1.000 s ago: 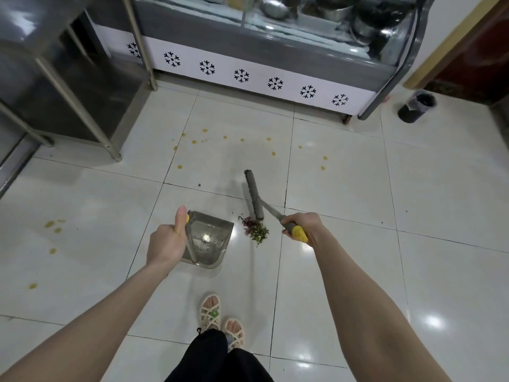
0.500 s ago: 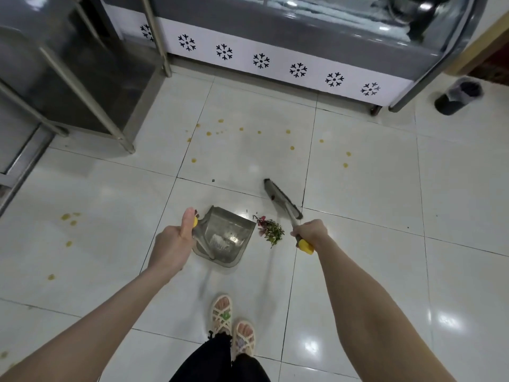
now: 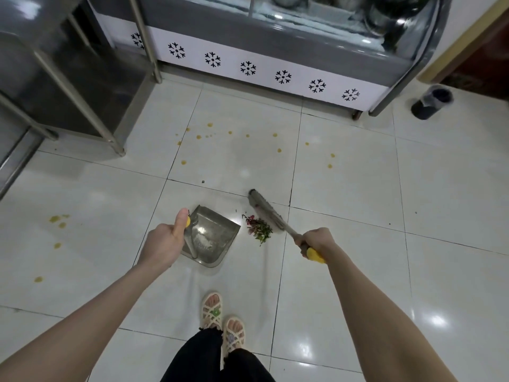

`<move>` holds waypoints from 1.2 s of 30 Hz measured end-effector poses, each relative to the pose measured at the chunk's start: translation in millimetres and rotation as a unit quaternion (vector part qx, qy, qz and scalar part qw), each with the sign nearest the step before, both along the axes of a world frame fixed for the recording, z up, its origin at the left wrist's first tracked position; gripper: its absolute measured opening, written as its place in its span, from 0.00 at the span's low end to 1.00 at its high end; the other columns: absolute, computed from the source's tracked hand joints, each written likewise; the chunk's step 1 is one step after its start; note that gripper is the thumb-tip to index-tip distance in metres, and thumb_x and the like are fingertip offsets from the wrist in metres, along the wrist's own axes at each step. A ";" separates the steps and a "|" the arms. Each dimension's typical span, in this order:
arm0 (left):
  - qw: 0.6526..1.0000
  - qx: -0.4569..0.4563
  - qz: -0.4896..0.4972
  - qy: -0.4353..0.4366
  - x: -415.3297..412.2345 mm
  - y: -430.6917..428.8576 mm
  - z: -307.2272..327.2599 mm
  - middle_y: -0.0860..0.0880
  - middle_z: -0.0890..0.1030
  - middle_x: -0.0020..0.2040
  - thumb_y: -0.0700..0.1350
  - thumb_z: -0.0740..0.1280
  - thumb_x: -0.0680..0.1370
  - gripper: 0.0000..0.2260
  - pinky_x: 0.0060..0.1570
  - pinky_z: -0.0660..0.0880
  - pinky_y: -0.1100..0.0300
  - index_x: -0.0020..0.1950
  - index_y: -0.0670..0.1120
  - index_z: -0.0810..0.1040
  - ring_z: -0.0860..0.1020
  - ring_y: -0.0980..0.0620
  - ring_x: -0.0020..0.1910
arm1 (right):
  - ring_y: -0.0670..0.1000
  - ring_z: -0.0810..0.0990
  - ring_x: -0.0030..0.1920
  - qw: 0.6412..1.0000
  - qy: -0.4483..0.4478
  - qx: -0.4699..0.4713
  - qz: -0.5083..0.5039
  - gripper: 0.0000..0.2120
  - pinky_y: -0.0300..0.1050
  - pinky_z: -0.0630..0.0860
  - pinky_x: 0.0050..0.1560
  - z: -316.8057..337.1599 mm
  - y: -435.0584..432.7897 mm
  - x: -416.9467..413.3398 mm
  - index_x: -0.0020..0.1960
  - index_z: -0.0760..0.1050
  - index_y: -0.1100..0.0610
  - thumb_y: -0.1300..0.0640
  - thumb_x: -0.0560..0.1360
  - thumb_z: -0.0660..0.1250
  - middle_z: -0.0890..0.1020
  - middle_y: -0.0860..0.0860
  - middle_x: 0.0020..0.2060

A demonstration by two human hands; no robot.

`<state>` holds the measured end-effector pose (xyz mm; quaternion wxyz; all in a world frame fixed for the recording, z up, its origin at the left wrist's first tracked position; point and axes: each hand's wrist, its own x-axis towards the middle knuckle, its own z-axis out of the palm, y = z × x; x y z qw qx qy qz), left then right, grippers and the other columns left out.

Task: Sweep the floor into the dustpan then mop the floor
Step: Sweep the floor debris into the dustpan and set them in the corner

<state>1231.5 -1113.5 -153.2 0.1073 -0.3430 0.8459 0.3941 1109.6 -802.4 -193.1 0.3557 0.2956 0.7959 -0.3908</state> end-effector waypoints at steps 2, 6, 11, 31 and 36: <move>1.000 -0.004 -0.008 -0.009 7.6 4.0 2.0 0.45 0.73 0.26 0.70 0.47 0.76 0.34 0.32 0.75 0.54 0.29 0.42 0.70 0.73 0.44 0.27 | 0.55 0.72 0.24 1.000 0.009 -0.004 -0.004 0.10 0.44 0.73 0.29 1.3 7.0 7.1 0.28 0.73 0.65 0.72 0.65 0.70 0.74 0.56 0.24; 0.999 -0.010 -0.032 -0.011 22.6 13.6 5.9 0.46 0.73 0.25 0.70 0.48 0.76 0.34 0.34 0.74 0.54 0.28 0.42 0.69 0.73 0.44 0.29 | 0.55 0.76 0.21 1.000 0.023 -0.006 -0.003 0.07 0.41 0.73 0.25 4.7 20.8 17.4 0.33 0.75 0.66 0.70 0.67 0.71 0.76 0.57 0.24; 0.997 -0.024 -0.074 -0.008 36.4 24.6 10.4 0.46 0.71 0.25 0.70 0.47 0.75 0.33 0.32 0.70 0.56 0.27 0.43 0.67 0.71 0.44 0.27 | 0.55 0.76 0.22 0.999 0.029 -0.017 -0.026 0.09 0.40 0.73 0.24 2.5 33.1 35.8 0.31 0.74 0.65 0.69 0.68 0.71 0.76 0.56 0.25; 0.977 -0.018 -0.202 -0.059 1.3 -5.8 10.5 0.52 0.65 0.16 0.75 0.44 0.69 0.37 0.28 0.66 0.60 0.19 0.45 0.64 0.67 0.52 0.20 | 0.57 0.77 0.26 0.996 0.039 0.009 -0.086 0.05 0.51 0.81 0.38 -22.8 -18.8 53.5 0.37 0.74 0.64 0.70 0.68 0.70 0.78 0.60 0.30; 0.973 -0.017 -0.224 -0.060 -7.1 -15.7 6.2 0.54 0.60 0.20 0.77 0.42 0.65 0.32 0.31 0.64 0.58 0.26 0.47 0.56 0.62 0.49 0.24 | 0.59 0.80 0.33 0.996 0.049 0.034 -0.060 0.06 0.57 0.82 0.47 -39.0 -41.9 33.2 0.36 0.74 0.64 0.67 0.68 0.71 0.80 0.60 0.33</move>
